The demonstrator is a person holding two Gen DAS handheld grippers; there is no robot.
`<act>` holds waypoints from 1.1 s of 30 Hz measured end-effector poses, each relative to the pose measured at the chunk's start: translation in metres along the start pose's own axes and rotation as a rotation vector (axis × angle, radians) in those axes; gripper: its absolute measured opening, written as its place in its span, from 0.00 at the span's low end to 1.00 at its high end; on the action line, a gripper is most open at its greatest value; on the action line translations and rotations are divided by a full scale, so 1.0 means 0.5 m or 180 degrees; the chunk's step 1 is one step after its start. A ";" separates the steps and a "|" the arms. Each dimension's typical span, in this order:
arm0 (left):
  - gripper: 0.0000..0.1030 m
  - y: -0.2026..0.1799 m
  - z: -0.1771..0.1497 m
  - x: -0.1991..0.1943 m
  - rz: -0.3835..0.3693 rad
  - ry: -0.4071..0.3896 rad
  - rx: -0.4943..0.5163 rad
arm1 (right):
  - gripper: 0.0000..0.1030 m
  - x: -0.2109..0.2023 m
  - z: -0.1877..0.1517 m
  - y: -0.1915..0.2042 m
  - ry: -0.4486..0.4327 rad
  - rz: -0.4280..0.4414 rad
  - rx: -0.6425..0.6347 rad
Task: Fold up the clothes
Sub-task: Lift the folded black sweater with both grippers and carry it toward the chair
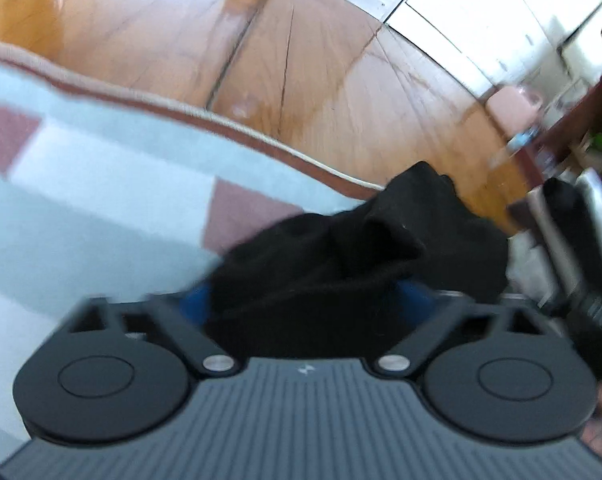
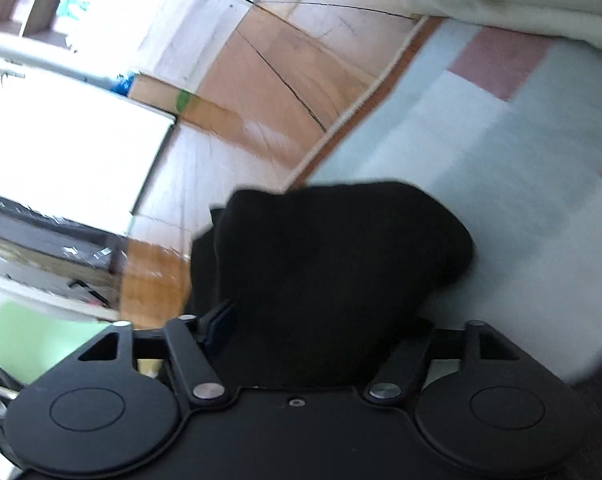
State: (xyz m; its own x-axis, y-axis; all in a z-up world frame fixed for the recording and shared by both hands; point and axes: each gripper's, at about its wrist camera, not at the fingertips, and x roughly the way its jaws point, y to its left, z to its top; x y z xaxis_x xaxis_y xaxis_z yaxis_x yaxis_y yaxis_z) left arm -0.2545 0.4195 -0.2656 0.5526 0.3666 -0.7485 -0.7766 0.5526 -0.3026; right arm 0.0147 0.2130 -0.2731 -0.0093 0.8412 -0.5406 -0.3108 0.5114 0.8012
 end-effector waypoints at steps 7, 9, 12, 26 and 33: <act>0.20 -0.083 -0.016 -0.004 0.0380 -0.0124 0.0811 | 0.27 0.001 -0.012 0.070 -0.0231 -0.0213 -0.0888; 0.19 -0.116 -0.028 -0.020 0.0644 -0.0236 0.1101 | 0.24 -0.017 -0.024 0.098 -0.0390 -0.0265 -0.1193; 0.18 -0.191 -0.060 -0.041 0.0998 -0.0389 0.1681 | 0.24 -0.030 -0.060 0.159 -0.0594 -0.0563 -0.1968; 0.26 -0.126 -0.033 -0.040 0.0449 0.0097 0.0727 | 0.32 0.012 0.023 0.060 -0.0186 -0.0310 -0.0734; 0.50 -0.084 -0.019 -0.007 0.0023 0.0447 0.0255 | 0.59 0.024 0.011 -0.027 0.0035 0.0182 0.0065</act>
State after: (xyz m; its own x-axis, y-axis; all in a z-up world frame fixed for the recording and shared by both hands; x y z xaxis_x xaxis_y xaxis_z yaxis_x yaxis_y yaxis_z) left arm -0.2267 0.3880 -0.2557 0.4950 0.2655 -0.8273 -0.7506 0.6104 -0.2532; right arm 0.0241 0.2170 -0.2890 -0.0370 0.8673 -0.4964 -0.2901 0.4661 0.8358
